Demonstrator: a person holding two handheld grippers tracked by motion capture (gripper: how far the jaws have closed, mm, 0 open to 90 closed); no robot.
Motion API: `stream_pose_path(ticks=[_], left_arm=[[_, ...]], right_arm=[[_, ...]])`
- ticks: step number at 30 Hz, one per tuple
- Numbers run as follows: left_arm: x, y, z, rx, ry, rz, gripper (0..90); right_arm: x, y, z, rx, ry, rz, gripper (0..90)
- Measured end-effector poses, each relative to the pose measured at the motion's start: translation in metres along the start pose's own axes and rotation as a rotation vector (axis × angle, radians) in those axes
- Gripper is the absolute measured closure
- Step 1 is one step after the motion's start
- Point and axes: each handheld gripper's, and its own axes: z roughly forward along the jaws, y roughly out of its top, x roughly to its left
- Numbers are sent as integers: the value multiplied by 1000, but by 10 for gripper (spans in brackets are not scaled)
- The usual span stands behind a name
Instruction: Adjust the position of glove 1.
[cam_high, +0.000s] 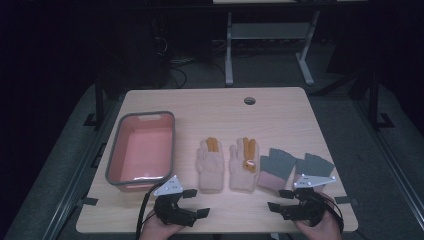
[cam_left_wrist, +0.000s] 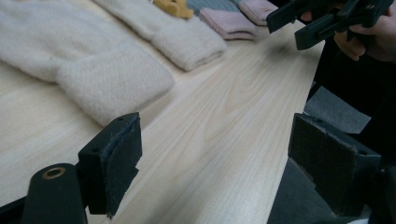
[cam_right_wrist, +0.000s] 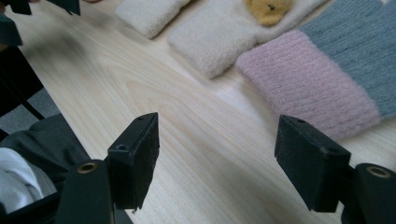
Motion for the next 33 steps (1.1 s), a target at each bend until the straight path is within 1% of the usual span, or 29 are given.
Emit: stream_pose_path(ticks=[1, 3, 4, 6, 8, 10, 12, 14, 15, 16, 17, 19, 22, 23, 25, 27, 29, 31, 33], left_arm=[[-1, 0, -1, -1, 9, 13, 174], [-2, 0, -1, -1, 15, 25, 174], [-1, 0, -1, -10, 16, 22, 174], [-1, 0, -1, -16, 17, 14, 174], [0, 0, -1, -15, 16, 10, 174], [1, -1, -1, -14, 15, 5, 174], [2, -1, -3, -17, 9, 2, 174], [2, -1, -4, -17, 12, 4, 174], [2, -1, -5, -23, 12, 1, 174], [2, -2, -7, -34, -12, -25, 174], [2, -2, -7, -37, -20, -31, 174], [-1, -2, -8, -35, -8, -13, 174], [-3, -2, -9, -37, 0, 1, 174], [-3, -2, -9, -38, 2, 2, 174], [-3, -2, -8, -37, -8, -2, 175], [-3, -1, -7, -34, 0, 4, 174], [-2, -1, -7, -35, -1, -1, 174], [-1, -2, -5, -27, 9, 1, 174], [1, -2, -5, -21, 11, 0, 174]], right_arm=[[0, 0, 1, -2, 0, -5, 299], [1, 1, 1, -1, 2, -2, 297], [1, 1, 2, 3, 2, 2, 297], [2, 0, 2, 8, -1, -5, 294], [2, 1, 1, 6, -9, -1, 293], [2, 1, 1, 9, -3, 5, 292], [3, 3, 3, 14, -2, -5, 291], [4, 5, 4, 23, -7, -11, 288], [5, 8, 5, 26, -11, -24, 287], [8, 15, 7, 37, -10, -51, 288], [9, 19, 7, 41, -12, -50, 287], [11, 27, 10, 52, -10, -54, 287], [12, 38, 14, 56, -8, -80, 287], [12, 41, 16, 59, -2, -82, 288], [12, 47, 19, 79, 7, -77, 287], [12, 52, 21, 89, 6, -78, 287], [13, 56, 22, 93, 12, -82, 287], [14, 61, 23, 109, 17, -81, 284], [15, 68, 25, 124, 16, -92, 280]])
